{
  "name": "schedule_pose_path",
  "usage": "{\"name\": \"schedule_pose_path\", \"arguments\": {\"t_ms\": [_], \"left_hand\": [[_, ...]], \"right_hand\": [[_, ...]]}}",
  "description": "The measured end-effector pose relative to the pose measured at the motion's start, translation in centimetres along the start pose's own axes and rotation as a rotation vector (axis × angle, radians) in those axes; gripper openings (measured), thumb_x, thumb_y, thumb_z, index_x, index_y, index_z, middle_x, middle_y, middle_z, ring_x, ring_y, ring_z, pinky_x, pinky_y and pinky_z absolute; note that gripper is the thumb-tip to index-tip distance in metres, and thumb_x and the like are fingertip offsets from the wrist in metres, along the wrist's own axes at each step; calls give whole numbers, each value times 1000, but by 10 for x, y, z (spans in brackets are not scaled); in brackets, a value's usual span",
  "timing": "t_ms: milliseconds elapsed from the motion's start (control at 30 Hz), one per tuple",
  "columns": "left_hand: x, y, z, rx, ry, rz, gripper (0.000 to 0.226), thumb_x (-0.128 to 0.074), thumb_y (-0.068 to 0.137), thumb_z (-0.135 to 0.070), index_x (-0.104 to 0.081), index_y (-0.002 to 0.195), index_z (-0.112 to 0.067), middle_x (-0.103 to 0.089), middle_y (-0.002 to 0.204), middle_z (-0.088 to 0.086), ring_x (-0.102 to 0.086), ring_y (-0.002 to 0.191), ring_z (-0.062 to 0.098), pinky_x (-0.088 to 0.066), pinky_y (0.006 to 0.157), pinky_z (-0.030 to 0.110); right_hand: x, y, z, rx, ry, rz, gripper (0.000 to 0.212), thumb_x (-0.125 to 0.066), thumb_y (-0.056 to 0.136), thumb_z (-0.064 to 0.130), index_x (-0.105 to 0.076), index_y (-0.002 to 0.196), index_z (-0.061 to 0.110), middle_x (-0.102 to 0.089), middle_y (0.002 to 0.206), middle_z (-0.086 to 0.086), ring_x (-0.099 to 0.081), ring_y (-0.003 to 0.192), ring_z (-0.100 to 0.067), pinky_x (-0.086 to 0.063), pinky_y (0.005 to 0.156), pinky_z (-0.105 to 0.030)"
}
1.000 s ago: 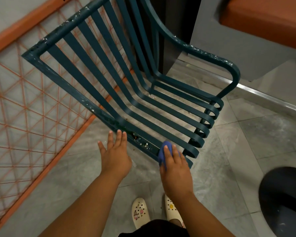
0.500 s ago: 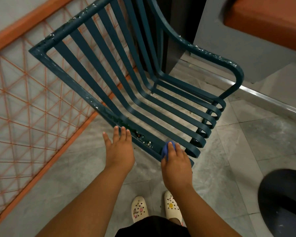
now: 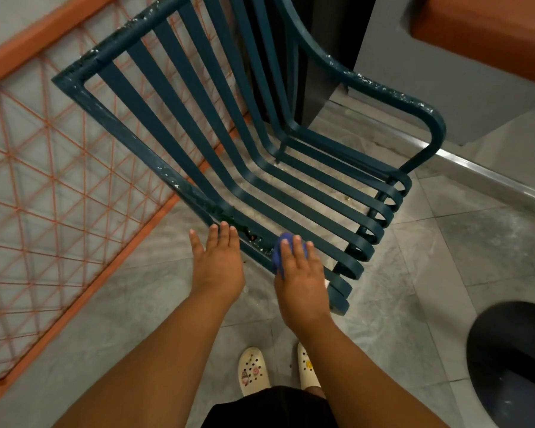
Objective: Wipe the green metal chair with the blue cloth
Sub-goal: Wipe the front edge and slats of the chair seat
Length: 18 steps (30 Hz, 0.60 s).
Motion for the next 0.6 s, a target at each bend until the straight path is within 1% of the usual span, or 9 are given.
{"name": "schedule_pose_path", "arguments": {"t_ms": [67, 167, 233, 300, 367, 433, 500, 533, 600], "left_hand": [[0, 0, 1, 7, 9, 10, 84, -49, 92, -27, 10, 150, -12, 11, 159, 11, 10, 146, 28, 11, 112, 60], [1, 0, 2, -6, 1, 13, 84, -49, 91, -25, 10, 150, -13, 11, 159, 10, 10, 146, 28, 12, 112, 60], [2, 1, 2, -16, -4, 5, 84, -50, 91, -25, 8, 151, -13, 9, 160, 10, 8, 146, 28, 11, 112, 60], [3, 1, 2, -20, -6, 1, 84, -51, 90, -26, 6, 151, -13, 8, 160, 10, 7, 147, 27, 11, 112, 60], [2, 2, 2, -13, -4, -9, 83, -50, 91, -26, 6, 151, -13, 7, 160, 10, 7, 147, 27, 11, 112, 60], [2, 2, 3, -8, 7, -17, 80, -48, 92, -26, 5, 151, -14, 6, 160, 10, 6, 147, 27, 11, 112, 60], [2, 2, 3, -7, 11, -21, 79, -47, 92, -26, 5, 151, -14, 6, 160, 10, 7, 147, 27, 12, 111, 61], [3, 2, 3, -6, 8, -23, 78, -47, 92, -25, 4, 151, -14, 5, 160, 10, 7, 147, 27, 13, 111, 61], [3, 2, 3, -6, 13, -23, 79, -46, 92, -25, 5, 151, -14, 6, 160, 9, 7, 147, 27, 14, 110, 60]], "right_hand": [[-2, -10, 12, 104, -14, -10, 70, -68, 86, 21, -33, 146, 13, -30, 153, -11, -24, 141, -34, -16, 112, -46], [7, -7, 0, 63, 36, 7, 59, -47, 98, 27, -22, 150, 18, -19, 157, -7, -18, 145, -29, -9, 117, -38], [17, 6, -14, -116, 248, 10, 52, -38, 101, 31, -23, 149, 18, -33, 153, -10, -36, 138, -27, -30, 114, -38], [26, 17, -6, -146, 363, -33, 52, -35, 101, 32, -22, 149, 22, -35, 151, -9, -42, 133, -24, -40, 107, -39], [20, 21, 18, -60, 316, 10, 55, -35, 101, 33, -14, 151, 25, -18, 158, -5, -26, 142, -24, -31, 113, -39], [3, 17, 34, 36, 85, 63, 60, -35, 101, 31, -3, 152, 25, 1, 161, -5, -3, 147, -28, -13, 118, -43], [-12, 9, 35, 88, -103, 107, 66, -37, 101, 26, 7, 151, 24, 13, 159, -7, 10, 145, -35, -4, 116, -50], [-18, 5, 32, 96, -156, 120, 69, -38, 101, 24, 8, 151, 22, 13, 159, -9, 10, 145, -38, -4, 115, -51], [-17, -2, 24, 85, -209, 99, 72, -47, 97, 24, 1, 152, 17, 1, 159, -15, -6, 144, -43, -15, 113, -53]]}}
Point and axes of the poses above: each hand's wrist, its own y-axis towards the middle knuckle, its own x-axis out of the back of the hand, z = x × y, the point moved 10 cm from there along y, towards the middle knuckle
